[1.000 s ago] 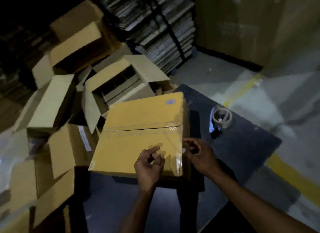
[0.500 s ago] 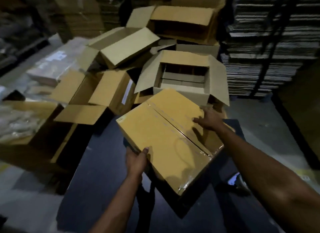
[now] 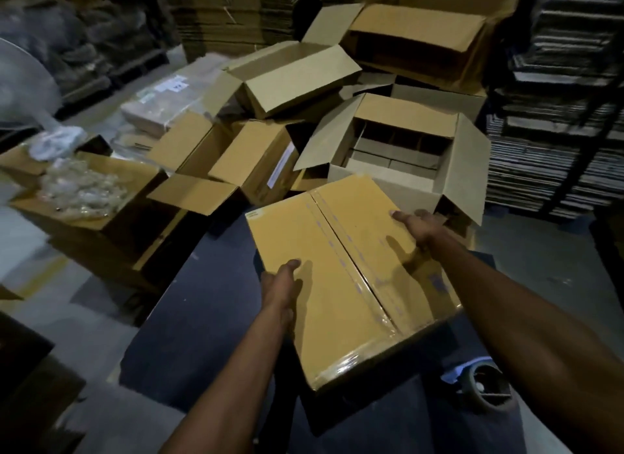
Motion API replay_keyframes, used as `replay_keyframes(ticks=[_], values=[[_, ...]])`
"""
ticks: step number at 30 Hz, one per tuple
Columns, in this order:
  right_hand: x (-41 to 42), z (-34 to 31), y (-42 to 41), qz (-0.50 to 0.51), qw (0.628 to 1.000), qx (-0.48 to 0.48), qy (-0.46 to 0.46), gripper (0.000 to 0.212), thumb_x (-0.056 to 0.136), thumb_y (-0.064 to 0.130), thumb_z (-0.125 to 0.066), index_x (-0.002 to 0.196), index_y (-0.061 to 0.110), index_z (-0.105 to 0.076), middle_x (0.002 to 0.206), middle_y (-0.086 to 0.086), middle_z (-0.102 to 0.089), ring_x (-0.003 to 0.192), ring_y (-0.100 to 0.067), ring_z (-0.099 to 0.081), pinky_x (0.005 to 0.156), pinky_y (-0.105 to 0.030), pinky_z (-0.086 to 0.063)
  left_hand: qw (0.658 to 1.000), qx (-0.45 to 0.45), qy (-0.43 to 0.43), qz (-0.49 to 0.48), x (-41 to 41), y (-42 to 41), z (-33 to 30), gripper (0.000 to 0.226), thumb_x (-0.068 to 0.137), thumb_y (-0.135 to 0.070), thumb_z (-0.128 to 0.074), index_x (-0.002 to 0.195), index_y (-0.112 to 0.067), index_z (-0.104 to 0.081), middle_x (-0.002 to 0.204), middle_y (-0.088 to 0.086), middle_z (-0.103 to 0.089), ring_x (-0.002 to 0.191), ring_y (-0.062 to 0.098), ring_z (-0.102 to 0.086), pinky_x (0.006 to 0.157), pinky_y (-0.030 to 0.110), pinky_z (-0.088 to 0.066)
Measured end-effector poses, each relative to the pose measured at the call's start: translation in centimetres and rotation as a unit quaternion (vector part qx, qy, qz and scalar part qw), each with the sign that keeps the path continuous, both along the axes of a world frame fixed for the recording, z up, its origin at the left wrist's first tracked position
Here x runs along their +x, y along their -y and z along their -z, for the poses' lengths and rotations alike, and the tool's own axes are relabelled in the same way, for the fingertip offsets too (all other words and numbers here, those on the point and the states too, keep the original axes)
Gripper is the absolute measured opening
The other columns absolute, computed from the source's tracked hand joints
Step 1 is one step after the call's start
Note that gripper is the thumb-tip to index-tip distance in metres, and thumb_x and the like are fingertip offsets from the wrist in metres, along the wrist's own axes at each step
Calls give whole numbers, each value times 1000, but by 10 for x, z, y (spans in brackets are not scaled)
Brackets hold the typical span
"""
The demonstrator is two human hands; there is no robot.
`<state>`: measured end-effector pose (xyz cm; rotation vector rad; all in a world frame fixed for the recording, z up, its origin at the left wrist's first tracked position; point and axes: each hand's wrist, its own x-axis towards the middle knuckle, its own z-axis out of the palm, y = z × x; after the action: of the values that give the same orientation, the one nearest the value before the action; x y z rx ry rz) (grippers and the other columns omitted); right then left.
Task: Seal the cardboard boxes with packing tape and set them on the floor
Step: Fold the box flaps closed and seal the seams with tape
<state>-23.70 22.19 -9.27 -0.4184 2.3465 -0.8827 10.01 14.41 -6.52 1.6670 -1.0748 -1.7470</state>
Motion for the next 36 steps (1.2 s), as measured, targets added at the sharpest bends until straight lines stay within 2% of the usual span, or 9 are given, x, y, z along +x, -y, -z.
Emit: replay_keyframes(ticks=[7,11,14,18,21,23,28,32,36], values=[[-25,70,-26,50,988,-90,119,128,36,106,-58,135,25,-60,136,2,-63,119,-32,-61,107,-58,-45,995,-92,26,-10,44,5,-24,78,72,-58,-72,138,-21,-55,135,3,-62,117,29,-58,97,49,-51],[21,5,-42,27,985,-140,101,116,46,108,-49,129,29,-64,130,-4,-66,120,-35,-60,107,-66,-40,983,-182,0,9,60,12,-58,71,73,-56,-70,136,-28,-51,130,-1,-61,119,26,-57,107,53,-47],[84,-93,-62,35,969,-243,33,103,66,99,-50,115,10,-66,108,-12,-71,99,-33,-65,94,-50,-52,968,-248,-40,27,53,20,-86,75,77,-47,-70,143,-24,-44,134,-1,-58,122,22,-55,106,42,-45],[98,-151,-98,85,938,-332,-54,79,74,93,-52,97,18,-55,89,-2,-52,78,-18,-49,68,-34,-39,951,-283,-112,47,21,26,-116,74,88,-30,-74,153,-16,-42,138,-8,-53,119,12,-52,85,11,-42],[95,-181,-150,154,918,-348,-115,87,79,90,-52,121,15,-64,117,-10,-64,102,-23,-61,87,-42,-49,935,-282,-195,88,-23,26,-132,78,78,-37,-72,149,-16,-48,144,4,-58,126,23,-57,102,31,-50],[95,-198,-198,200,905,-348,-141,87,78,89,-53,131,20,-63,129,-4,-65,115,-22,-62,96,-44,-49,925,-273,-226,140,-62,11,-142,76,73,-40,-68,143,-13,-55,138,13,-63,121,30,-62,97,40,-52],[114,-228,-337,308,856,-346,-229,74,89,83,-45,138,30,-61,137,6,-64,129,-17,-58,112,-51,-42,866,-226,-334,295,-148,-79,-171,42,97,-19,-65,138,-20,-58,127,6,-67,106,17,-64,74,20,-52],[159,-240,-435,369,808,-399,-228,52,106,53,-39,133,15,-63,112,2,-76,99,-12,-73,73,-25,-58,809,-214,-355,417,-214,-167,-183,28,81,-39,-72,108,-45,-72,124,8,-67,112,31,-65,90,52,-59],[190,-230,-535,478,744,-383,-266,41,108,43,-39,123,13,-64,92,9,-78,79,-3,-73,57,-15,-53,743,-210,-333,541,-280,-277,-180,44,71,-51,-71,114,-44,-72,130,14,-62,117,38,-61,98,62,-54]])
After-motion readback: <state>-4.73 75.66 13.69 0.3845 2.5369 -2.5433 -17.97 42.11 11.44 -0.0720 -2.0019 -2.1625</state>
